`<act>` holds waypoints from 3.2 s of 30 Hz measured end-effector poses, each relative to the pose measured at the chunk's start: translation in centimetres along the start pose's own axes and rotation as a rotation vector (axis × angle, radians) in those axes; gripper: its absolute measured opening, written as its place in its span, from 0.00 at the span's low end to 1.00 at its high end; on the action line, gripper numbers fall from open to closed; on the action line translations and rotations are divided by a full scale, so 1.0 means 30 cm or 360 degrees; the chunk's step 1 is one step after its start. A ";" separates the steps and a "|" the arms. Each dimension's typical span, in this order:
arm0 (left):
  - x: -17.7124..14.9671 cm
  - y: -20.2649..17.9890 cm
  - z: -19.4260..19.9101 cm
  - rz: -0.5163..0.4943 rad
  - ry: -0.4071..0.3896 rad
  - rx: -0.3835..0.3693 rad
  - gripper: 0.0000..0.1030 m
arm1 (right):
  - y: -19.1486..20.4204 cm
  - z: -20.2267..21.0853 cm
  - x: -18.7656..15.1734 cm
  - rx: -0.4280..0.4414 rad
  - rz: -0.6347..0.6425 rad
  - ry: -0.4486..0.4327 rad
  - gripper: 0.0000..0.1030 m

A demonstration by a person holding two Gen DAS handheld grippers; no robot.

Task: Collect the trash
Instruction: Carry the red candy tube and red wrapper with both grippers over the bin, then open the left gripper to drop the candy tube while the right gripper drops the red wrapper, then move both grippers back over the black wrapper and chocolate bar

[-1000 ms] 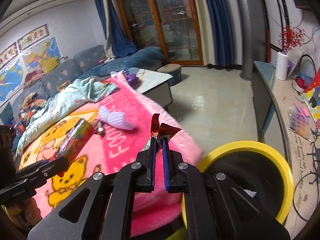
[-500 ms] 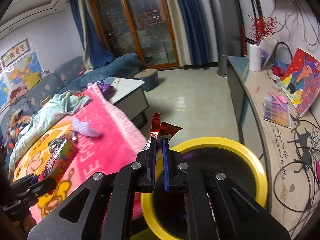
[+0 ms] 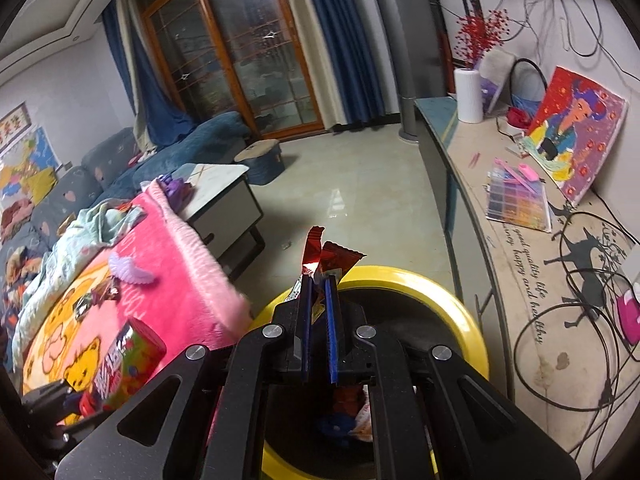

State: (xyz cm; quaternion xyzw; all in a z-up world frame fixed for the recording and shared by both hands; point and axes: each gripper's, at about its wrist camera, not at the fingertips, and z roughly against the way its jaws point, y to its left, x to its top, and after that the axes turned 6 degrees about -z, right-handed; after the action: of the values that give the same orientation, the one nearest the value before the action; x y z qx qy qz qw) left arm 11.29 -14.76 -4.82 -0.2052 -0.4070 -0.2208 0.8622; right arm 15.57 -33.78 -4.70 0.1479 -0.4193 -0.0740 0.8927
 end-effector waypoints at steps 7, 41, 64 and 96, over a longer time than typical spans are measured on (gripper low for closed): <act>-0.017 -0.032 -0.089 -0.0038 0.0086 -0.0038 0.25 | -0.068 -0.023 0.006 -0.0069 -0.0017 0.0026 0.06; -0.016 -0.003 -0.277 0.0042 0.0230 -0.0080 0.78 | -0.171 -0.118 -0.033 -0.0016 -0.0174 0.0201 0.33; 0.017 0.096 -0.063 0.0089 0.0011 0.0190 0.89 | 0.019 -0.020 -0.031 0.0042 0.0026 0.0040 0.54; -0.015 0.379 0.246 0.0333 -0.0277 0.0617 0.89 | 0.366 0.046 -0.109 0.0247 0.0334 -0.0066 0.72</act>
State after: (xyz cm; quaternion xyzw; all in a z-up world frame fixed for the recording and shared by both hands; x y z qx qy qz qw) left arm 12.75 -1.42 -2.85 -0.0952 -0.4912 -0.0293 0.8654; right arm 12.50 -22.84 -2.67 0.1702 -0.4553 0.0493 0.8726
